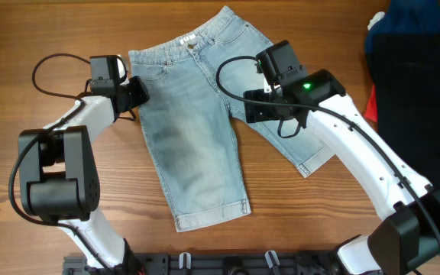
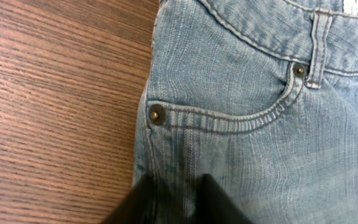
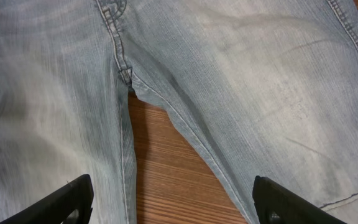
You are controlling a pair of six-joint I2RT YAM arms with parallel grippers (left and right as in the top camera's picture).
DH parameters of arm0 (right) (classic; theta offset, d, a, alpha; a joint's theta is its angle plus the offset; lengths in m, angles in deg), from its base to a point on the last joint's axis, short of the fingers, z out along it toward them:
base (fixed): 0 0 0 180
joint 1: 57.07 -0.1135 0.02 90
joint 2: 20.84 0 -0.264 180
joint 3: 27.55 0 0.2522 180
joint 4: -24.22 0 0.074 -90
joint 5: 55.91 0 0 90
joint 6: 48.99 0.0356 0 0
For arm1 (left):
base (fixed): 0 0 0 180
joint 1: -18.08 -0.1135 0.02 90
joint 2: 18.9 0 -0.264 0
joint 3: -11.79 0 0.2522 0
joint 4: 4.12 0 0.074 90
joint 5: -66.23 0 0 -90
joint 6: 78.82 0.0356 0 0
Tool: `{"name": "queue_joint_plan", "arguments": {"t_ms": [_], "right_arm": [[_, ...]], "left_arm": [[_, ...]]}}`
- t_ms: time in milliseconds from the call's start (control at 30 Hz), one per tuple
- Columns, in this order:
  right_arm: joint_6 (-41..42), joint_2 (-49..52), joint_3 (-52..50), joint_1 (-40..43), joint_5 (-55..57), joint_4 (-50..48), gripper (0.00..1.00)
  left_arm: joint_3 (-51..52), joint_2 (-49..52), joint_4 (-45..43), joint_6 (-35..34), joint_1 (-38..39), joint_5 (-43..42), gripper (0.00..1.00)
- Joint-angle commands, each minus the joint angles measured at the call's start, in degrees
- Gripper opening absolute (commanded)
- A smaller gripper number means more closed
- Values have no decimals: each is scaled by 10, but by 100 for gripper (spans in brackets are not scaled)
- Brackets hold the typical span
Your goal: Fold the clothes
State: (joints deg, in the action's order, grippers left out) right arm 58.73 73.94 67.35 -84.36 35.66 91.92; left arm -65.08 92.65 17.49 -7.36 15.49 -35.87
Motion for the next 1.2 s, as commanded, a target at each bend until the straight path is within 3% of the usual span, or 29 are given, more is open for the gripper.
{"name": "queue_joint_plan", "arguments": {"t_ms": [0,167,300,333,367,433,500,600,800,900,1000,1067,1167], "right_arm": [[5,-6,6,-1,1,-1,82],[5,-5,6,-1,-4,-6,82],[7,-5,5,-1,-5,-12,82],[7,-5,5,-1,-5,-17,82],[8,-5,5,-1,-5,-20,82],[10,-4,5,-1,-5,-23,82],[18,3,5,-1,-6,-31,82],[17,30,5,-1,-25,-45,82],[3,122,5,-1,-70,-70,82],[1,148,5,-1,-70,-80,62],[-9,166,5,-1,-70,-94,30],[-12,180,5,-1,-70,-107,21],[-13,209,5,-1,-75,-130,19]], "left_arm": [[-3,7,0,-6,0,41,4],[-3,5,64,-75,-46,137,4],[-3,5,172,-123,-155,147,4],[-3,5,203,-123,-188,138,8],[-3,5,223,-122,-210,128,23],[-3,5,266,-122,-255,61,64],[-3,5,288,-116,-287,-12,83],[-5,-3,302,-83,-309,-17,95],[-49,-134,385,-67,-322,51,99],[-49,-235,394,-67,-318,51,100],[-49,-340,400,-68,-304,51,100],[-49,-392,400,-68,-294,51,100],[-49,-455,400,-68,-269,47,100]]}}
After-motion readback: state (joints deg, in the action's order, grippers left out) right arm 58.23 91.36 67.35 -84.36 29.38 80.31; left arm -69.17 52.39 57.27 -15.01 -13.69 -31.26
